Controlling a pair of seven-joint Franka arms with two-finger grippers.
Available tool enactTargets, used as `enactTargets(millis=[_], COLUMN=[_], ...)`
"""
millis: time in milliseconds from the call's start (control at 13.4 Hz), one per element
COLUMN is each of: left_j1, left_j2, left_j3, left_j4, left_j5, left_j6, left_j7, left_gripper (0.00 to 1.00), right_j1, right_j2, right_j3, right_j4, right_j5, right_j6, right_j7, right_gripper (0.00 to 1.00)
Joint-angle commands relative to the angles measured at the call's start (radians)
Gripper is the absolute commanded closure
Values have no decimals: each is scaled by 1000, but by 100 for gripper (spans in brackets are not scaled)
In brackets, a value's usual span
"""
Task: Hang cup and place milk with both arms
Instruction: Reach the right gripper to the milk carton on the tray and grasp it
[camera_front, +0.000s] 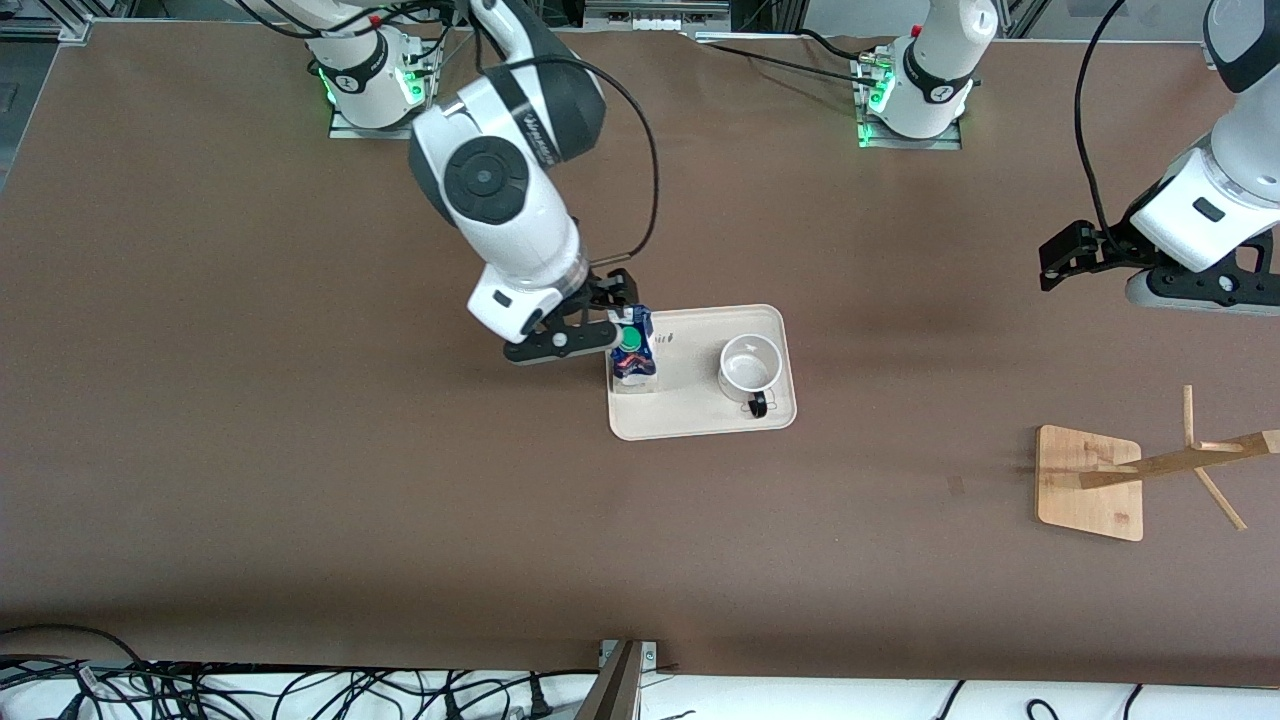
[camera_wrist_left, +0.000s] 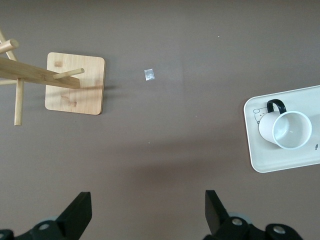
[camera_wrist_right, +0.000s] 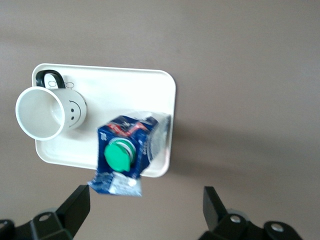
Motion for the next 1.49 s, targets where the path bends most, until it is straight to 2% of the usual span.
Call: enactTargets(millis=[0,299,598,672,747,897,971,1195,1420], left_j1=[-6,-9,-9,-9,-9,-9,-9,-9,-9], left_j2=[16,16,16,16,16,16,16,16,16], left_j3=[0,0,-13,-13,-13,-13,-13,-13,-13], left_j4=[34,40,40,42,42,42,42,42,40], left_j5=[-2,-2,-2,-2,-1,-2,-2,-2,-2], left_j6=[-27,-32,-33,-33,-33,-33,-33,-35,-35], left_j7=[5,5,3,3,3,3,3,3,3], left_gripper=[0,0,0,0,0,0,0,0,0], right_j1=[32,72,78,78,78,78,78,78,76], right_j2=[61,113,122,122,122,122,122,119,113], right_j3=[-8,-11,-9,-11,-11,-9,-11,-11,-12], right_j4=[55,52,44,38,34,32,32,32,32], right_j5=[23,10,-33,-40,-57,-72,-72,-72,-63], right_j6=[22,79,84,84,84,84,84,84,71], right_j7=[83,134,134,132,131,131,127,121,121], right_gripper=[0,0,0,4,15,47,58,65,65])
